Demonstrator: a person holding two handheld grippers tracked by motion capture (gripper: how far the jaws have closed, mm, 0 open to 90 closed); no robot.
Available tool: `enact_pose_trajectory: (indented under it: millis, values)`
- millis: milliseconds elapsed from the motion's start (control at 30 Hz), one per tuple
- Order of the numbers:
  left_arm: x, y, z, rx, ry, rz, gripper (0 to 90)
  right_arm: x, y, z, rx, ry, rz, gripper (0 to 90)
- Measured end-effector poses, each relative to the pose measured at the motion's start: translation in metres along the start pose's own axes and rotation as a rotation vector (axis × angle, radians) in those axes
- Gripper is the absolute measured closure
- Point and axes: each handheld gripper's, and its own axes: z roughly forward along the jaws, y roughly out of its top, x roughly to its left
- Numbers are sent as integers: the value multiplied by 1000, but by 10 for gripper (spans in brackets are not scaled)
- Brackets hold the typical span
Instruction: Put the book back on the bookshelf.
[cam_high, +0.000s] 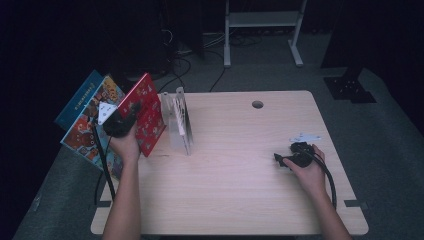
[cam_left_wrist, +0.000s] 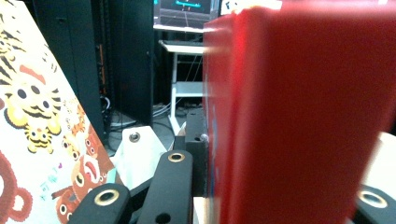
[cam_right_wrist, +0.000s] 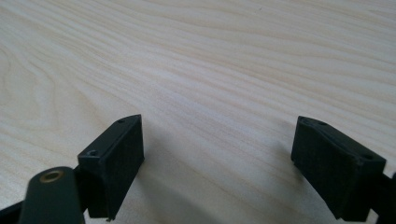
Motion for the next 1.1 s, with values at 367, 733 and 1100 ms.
enact_pose_trajectory:
  millis: [367, 733, 1100]
  values:
    - [4, 7, -6, 45, 6, 17, 762, 0, 0, 0, 0, 0, 0, 159]
    - [5, 9, -21, 69, 27, 12, 542, 0, 0, 0, 0, 0, 0, 159]
    - [-7, 10, -39, 117, 70, 26, 271, 0, 0, 0, 0, 0, 0, 159]
